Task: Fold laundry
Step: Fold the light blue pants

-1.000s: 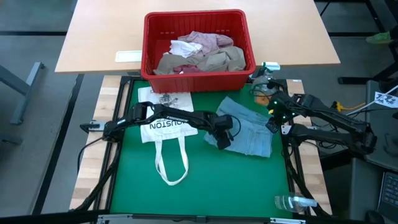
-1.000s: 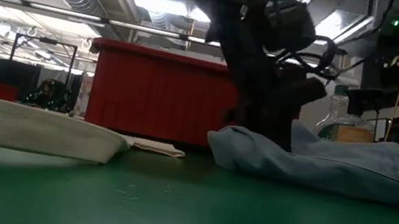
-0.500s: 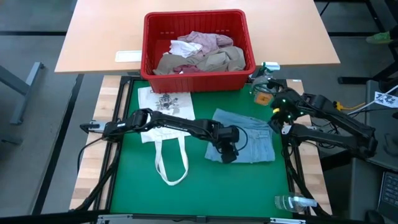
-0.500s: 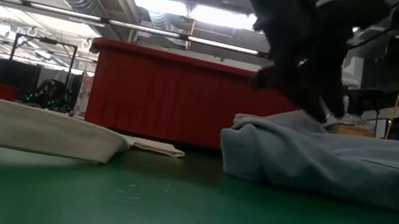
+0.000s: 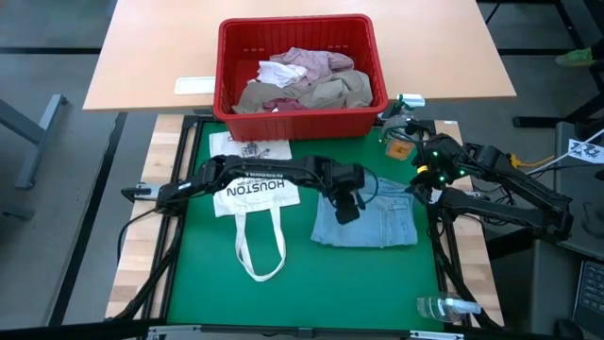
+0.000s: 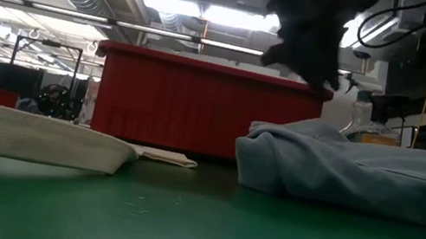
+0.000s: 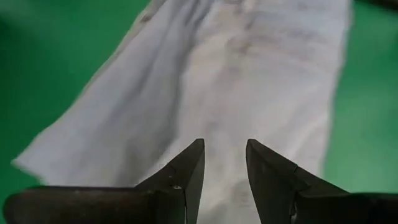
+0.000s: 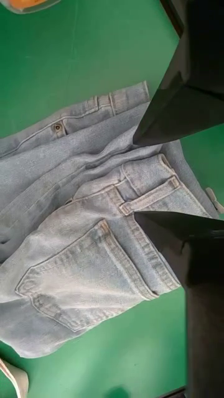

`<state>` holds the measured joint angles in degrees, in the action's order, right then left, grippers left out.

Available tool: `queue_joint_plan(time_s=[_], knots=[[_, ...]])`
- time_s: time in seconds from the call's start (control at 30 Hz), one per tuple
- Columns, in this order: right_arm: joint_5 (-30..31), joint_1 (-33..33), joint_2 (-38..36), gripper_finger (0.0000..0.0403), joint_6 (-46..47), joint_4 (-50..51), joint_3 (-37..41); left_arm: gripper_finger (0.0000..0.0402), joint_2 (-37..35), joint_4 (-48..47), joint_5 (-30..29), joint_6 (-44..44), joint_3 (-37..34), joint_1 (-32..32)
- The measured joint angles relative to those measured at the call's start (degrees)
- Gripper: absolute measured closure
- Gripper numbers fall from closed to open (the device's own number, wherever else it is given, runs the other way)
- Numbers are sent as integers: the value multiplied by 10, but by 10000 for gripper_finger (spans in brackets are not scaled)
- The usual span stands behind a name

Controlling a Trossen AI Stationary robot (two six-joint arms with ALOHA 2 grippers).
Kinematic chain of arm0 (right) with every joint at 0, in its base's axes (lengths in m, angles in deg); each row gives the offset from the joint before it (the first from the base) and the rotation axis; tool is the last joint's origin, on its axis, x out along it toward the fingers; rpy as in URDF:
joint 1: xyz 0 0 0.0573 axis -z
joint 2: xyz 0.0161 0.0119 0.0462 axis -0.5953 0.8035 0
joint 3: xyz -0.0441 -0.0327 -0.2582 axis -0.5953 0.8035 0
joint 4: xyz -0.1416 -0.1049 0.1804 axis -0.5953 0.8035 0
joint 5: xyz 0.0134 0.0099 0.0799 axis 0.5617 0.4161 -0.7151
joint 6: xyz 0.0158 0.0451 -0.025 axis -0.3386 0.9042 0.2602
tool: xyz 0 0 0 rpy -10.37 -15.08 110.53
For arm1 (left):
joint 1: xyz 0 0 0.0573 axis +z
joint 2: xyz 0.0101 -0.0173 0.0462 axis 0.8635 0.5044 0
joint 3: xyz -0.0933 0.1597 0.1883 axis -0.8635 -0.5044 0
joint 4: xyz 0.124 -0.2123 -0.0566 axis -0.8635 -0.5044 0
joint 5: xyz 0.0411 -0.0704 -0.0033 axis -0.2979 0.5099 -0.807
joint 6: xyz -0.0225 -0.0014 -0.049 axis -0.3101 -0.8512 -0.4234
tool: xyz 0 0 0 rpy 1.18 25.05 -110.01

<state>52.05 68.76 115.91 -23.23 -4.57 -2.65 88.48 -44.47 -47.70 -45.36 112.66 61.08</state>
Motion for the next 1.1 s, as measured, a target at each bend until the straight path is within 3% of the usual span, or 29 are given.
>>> queue_joint_plan(time_s=[0.33,0.47,0.87,1.1], knots=[[0,0,0,219,4,-1,0,289,0,-133,3,106,-3,51],[-12,0,0,219,20,-12,0,289,0,-169,34,155,-4,66],[-32,-1,1,219,35,-40,0,289,-1,-151,73,233,-46,75],[-35,-80,17,219,49,-104,0,289,-1,-123,76,244,-70,74]])
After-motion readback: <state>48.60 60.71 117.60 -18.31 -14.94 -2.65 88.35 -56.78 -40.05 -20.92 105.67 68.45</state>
